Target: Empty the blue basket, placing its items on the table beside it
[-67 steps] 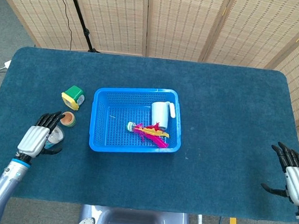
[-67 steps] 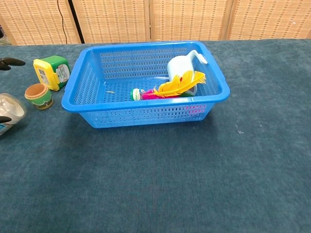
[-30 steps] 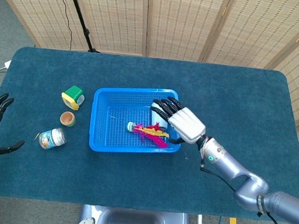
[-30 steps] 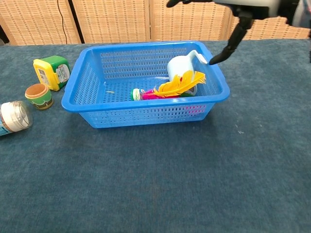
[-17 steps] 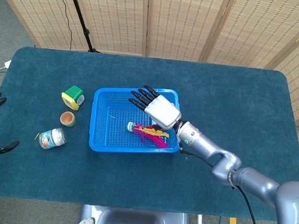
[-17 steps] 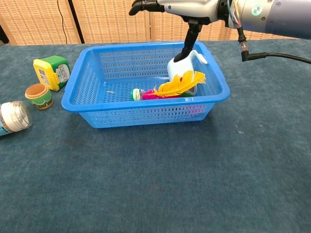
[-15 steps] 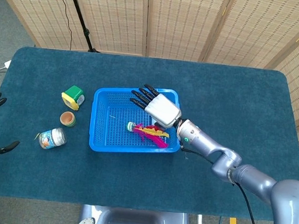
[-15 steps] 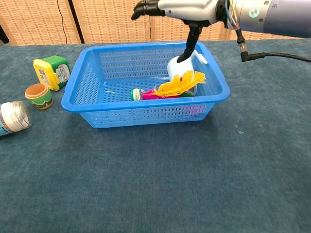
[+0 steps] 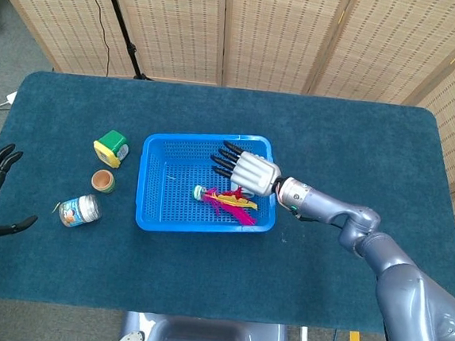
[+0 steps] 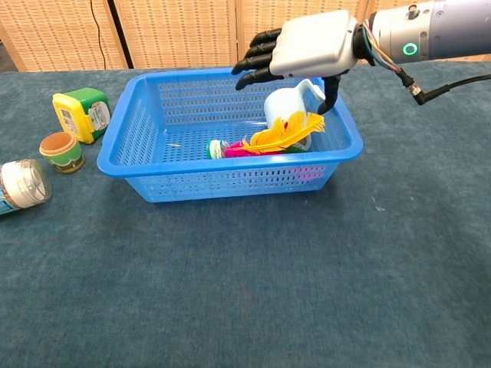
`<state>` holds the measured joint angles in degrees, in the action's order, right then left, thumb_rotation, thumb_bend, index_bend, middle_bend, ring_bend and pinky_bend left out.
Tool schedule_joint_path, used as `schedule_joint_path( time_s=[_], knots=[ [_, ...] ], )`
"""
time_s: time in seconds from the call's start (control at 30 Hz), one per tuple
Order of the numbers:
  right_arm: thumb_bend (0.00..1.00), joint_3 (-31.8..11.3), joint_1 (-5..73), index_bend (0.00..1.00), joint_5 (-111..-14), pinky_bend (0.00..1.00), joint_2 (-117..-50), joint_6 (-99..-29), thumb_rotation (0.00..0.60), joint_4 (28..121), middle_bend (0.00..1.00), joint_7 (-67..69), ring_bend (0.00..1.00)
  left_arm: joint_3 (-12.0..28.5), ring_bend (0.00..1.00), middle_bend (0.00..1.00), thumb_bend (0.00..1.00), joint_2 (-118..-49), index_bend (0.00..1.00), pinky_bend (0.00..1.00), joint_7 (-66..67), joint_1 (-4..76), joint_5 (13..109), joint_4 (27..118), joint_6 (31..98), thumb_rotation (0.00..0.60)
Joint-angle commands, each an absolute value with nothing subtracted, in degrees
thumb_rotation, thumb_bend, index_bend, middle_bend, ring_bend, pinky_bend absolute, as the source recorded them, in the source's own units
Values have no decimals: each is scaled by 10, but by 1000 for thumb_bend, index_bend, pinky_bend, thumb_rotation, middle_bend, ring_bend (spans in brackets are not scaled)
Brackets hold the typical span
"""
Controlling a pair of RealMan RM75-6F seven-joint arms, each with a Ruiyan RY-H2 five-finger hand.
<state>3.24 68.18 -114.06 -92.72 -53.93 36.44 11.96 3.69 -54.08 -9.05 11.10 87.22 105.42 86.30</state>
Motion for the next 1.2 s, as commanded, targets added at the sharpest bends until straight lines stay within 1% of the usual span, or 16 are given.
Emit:
schedule_joint_path(
  time_s=[0.03,0.2,0.43,0.53,0.63,0.7,0.8,0.87,0.97,1.07,1.2],
  knots=[
    [0,58,690,0,-1152,0,-952,-557,600,319,0,134,0,39,0,0,130,-543,0,0,-86,114,869,1056,855,600],
    [0,83,700,0,-1160,0,-980,-560,600,275,0,141,0,42,0,0,130,-546,0,0,-77,116,864,1058,847,600],
    [0,118,710,0,-1169,0,-1017,-542,600,220,0,140,0,45,0,0,130,-547,0,0,-73,118,859,1059,839,600],
    [0,127,712,2,-1167,0,-1029,-537,600,204,0,141,0,47,0,0,130,-547,0,0,-75,119,857,1057,835,600],
    [0,136,714,30,-1170,0,-1038,-531,600,192,0,139,0,49,0,0,130,-547,0,0,-75,120,854,1057,832,600],
    [0,147,714,72,-1174,15,-1046,-529,600,180,7,135,0,48,0,0,130,-546,0,0,-77,121,855,1057,829,600],
    [0,156,710,227,-1175,147,-1059,-528,600,164,93,134,29,48,0,0,130,-545,0,0,-81,121,856,1057,826,600],
    [0,160,706,379,-1173,259,-1068,-532,600,151,211,135,130,48,0,0,130,-544,0,0,-83,121,856,1056,824,600],
    [1,162,699,538,-1169,371,-1080,-555,600,131,359,131,265,49,0,0,131,-543,0,0,-88,121,854,1055,823,600],
    [40,159,691,594,-1160,419,-1086,-586,600,117,411,127,314,50,0,0,130,-542,0,0,-92,121,853,1055,821,600],
    [63,152,688,598,-1147,423,-1082,-623,600,114,415,123,317,50,0,0,130,-540,0,0,-96,121,856,1055,820,600]
  ],
)
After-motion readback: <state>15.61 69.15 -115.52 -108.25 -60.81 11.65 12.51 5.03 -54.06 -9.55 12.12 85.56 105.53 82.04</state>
